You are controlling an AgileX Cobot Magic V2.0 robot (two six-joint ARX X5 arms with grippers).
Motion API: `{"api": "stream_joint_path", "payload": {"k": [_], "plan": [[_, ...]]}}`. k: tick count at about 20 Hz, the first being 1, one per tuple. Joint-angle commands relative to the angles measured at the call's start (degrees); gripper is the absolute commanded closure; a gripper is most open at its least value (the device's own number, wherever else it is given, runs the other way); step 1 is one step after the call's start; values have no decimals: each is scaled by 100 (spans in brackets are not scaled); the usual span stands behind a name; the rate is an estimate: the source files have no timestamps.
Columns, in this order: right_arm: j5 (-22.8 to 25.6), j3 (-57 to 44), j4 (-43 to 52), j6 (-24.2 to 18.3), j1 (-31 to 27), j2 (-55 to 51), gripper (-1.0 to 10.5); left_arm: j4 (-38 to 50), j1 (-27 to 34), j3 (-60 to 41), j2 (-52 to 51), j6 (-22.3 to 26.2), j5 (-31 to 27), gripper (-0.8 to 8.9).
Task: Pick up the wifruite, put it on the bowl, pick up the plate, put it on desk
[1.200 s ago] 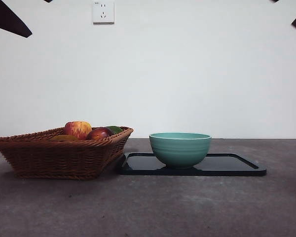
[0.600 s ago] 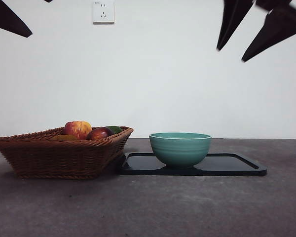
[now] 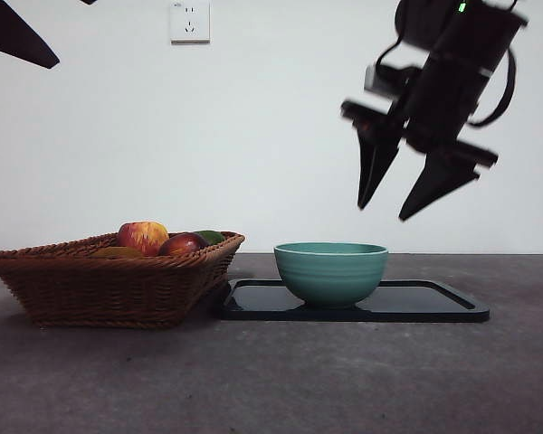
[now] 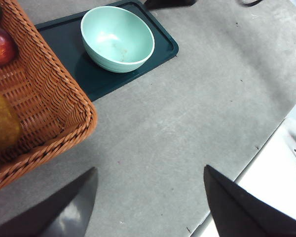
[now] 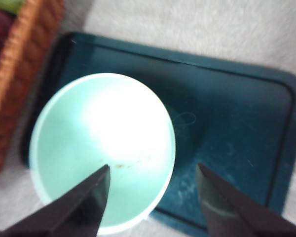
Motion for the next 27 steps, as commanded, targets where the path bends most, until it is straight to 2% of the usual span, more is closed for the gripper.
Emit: {"api": "stream_joint_path", "payload": {"k": [1,5,9,17,22,27], "plan": [[13,118,166,-68,26,341,671,22,-26,61,35,94,48,470],[22,118,350,-66,31,647,673,-68,-26,61,35,98,48,470],[22,118,470,-68,31,822,793,-61,-26,61,33,96,48,470],[144,118,634,-70,28,914,935,-63,-26,59,33,96,48,470],[138,142,603,-70,31,774,936,-63,-26,61,35,96,48,470],[133,149,411,-144,37,-48,936,-63,-26,61,33,96,48,470]]}}
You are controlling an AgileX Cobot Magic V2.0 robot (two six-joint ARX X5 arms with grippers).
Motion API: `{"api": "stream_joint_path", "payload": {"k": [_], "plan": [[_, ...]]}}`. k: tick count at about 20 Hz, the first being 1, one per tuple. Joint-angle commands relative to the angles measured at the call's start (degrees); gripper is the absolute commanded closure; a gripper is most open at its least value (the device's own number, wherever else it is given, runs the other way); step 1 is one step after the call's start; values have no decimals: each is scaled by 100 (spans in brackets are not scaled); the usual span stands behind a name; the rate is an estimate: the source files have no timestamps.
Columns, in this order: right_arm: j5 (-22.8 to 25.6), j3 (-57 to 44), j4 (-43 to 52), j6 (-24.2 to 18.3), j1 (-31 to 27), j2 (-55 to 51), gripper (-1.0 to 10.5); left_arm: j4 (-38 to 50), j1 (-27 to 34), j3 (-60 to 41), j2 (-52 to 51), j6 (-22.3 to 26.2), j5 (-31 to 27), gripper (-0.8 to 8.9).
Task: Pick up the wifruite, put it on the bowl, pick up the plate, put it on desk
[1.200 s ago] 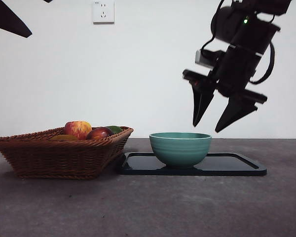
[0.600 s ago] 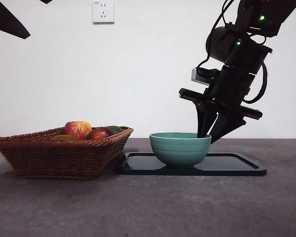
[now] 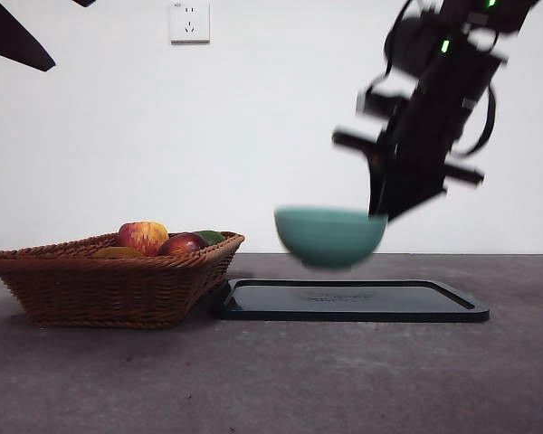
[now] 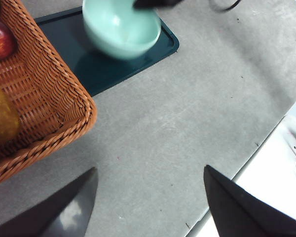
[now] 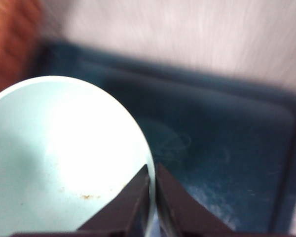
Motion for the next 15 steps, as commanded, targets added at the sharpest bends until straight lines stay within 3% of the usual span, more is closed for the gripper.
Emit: {"api": "stream_joint_path", "payload": {"k": [1,9,15], "plan": [[2,146,-192,-175,42,-387,936,26,-26,61,33,96,48,470],[13,85,-1534,-483,455,-2203,936,28,-26,61,35,98,48,470],[219,-957,-1462,-402,984,-3239,936,28,-26,61,33,96,48,470]]}}
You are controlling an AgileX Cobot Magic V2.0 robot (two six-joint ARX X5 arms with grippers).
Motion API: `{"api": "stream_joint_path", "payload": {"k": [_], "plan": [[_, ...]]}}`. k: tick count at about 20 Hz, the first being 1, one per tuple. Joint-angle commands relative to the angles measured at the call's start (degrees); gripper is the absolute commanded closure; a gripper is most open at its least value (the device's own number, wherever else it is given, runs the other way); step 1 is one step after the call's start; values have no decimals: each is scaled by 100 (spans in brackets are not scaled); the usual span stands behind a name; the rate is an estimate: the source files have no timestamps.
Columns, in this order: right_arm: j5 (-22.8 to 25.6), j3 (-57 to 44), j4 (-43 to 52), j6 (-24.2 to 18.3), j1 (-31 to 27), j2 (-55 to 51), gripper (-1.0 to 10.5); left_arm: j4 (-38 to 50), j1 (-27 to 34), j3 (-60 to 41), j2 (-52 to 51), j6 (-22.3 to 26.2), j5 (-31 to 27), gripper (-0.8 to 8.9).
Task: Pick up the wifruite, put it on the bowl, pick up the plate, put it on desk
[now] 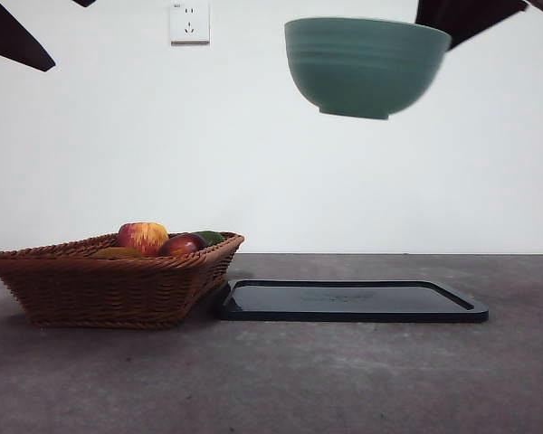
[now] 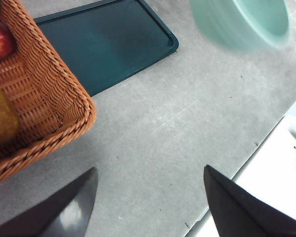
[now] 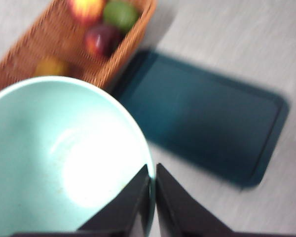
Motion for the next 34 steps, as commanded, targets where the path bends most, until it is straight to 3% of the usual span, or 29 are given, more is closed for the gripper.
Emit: {"api": "stream_joint_path", "payload": {"k": [1,11,17,26,31,34], "plan": [[79,-345,136,57,216,-127,936,28,-26,61,33,98,48,470],[343,-1963,1561,717,1027,181,936,31,-26,61,33,101,48,470],[693,-2041,1834,730,1287,944,936,26,-26,61,35,98,48,470],[754,-2041,1849,732,1322,1292,934,22,-26,61,33,98,48,470],[756,-2041,1827,787,1322,1290,697,20,-26,61,33,96,48,470],[761,-2039,1797,839,1322,1226,670,31,-26,61,35,101,48,470]]}}
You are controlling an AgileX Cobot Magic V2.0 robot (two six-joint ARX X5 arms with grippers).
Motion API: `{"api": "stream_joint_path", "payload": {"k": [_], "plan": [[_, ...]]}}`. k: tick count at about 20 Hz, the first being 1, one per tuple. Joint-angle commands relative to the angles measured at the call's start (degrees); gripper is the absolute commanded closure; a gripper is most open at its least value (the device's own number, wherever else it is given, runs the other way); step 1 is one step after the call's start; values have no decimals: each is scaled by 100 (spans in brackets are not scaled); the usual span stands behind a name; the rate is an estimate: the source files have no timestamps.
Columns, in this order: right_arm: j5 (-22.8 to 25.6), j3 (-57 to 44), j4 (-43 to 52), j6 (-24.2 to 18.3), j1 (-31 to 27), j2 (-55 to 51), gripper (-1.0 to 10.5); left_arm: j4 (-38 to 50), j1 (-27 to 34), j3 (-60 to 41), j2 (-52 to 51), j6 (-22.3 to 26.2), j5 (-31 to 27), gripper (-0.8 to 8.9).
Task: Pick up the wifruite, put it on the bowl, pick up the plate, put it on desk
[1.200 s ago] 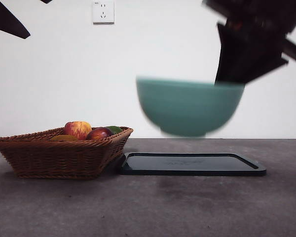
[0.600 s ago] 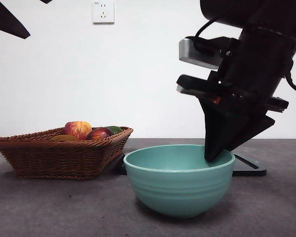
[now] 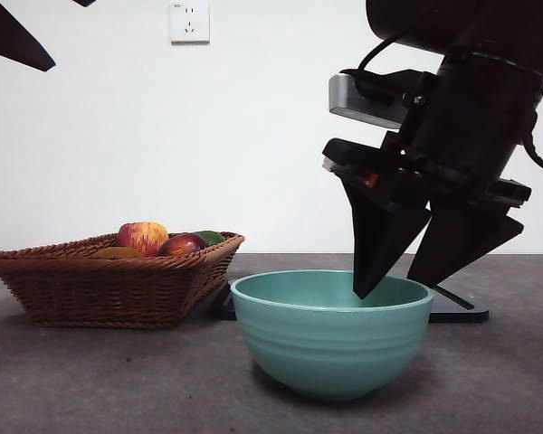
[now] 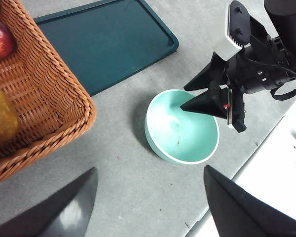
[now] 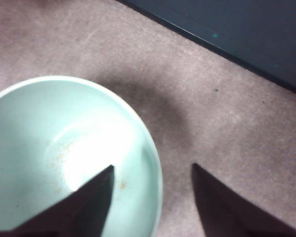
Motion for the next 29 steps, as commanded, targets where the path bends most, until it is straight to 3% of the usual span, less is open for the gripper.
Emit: {"api": "stream_joint_path", "payload": {"k": [1,4,8,11,16,20,29], "plan": [[85,42,-31,79,61,-39,669,31,-26,61,33,98,44,470],[332,90,-267,-83,50,-509,669,35,-26,59,33,98,44,470],[326,92,-616,-83,46,-1467,545,33,-24,61,33,96,44,470],[275,92,-894,-70,46,-2166,544,46,-24,61,35,114,44,470],[-538,92,-1134,-66,46,-3115,545,50,-24,61,35,109,44,470],[-1054,92,-1390,-72,50,-3272,545,28,-24,61,35,109,44,470],[-1078,92,-1451,-46,50,-3270,546,35,-24,61,35,116,44,472]]}}
